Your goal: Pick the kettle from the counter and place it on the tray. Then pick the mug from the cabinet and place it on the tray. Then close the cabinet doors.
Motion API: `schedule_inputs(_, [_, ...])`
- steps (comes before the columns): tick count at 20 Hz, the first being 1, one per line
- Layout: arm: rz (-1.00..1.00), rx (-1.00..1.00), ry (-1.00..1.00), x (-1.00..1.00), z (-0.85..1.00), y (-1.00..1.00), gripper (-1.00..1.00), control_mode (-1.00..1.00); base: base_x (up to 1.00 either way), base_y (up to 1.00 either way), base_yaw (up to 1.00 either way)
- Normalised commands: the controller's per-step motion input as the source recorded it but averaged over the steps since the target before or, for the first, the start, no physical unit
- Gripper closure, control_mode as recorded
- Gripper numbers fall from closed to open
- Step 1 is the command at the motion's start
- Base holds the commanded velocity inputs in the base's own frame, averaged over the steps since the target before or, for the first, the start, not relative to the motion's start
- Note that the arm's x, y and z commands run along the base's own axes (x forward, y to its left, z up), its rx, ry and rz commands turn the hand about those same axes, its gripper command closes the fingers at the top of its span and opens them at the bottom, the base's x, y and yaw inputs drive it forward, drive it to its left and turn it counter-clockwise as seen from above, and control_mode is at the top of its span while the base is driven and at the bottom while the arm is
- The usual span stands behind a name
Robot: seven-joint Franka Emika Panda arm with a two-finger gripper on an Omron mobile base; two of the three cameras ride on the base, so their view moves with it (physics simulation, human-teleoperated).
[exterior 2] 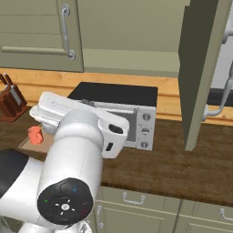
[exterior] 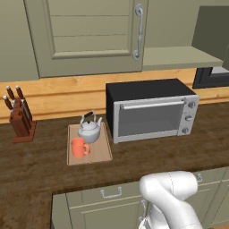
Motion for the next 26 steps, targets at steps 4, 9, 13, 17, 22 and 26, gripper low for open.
schedule_inputs(4, [0.00,0.40,0.00,-0.73,0.15,-0.22,1.00,-1.00,0.00,0.00,0.00])
schedule_inputs(9, [0.00,0.51,-0.07,-0.48,0.04,-0.12,1.00,-1.00,0.00,0.00,0.00])
schedule_inputs(13, [0.01,0.48,-0.02,-0.16,0.01,-0.32,1.00,-1.00,0.00,0.00,0.00])
schedule_inputs(17, [0.04,0.30,0.00,-0.05,0.01,-0.45,1.00,-1.00,0.00,0.00,0.00])
schedule_inputs(22, [0.00,0.03,-0.12,-0.08,0.00,-0.31,1.00,-1.00,0.00,0.00,0.00])
schedule_inputs(26, [0.02,0.17,-0.05,-0.03,0.00,-0.47,1.00,-1.00,0.00,0.00,0.00])
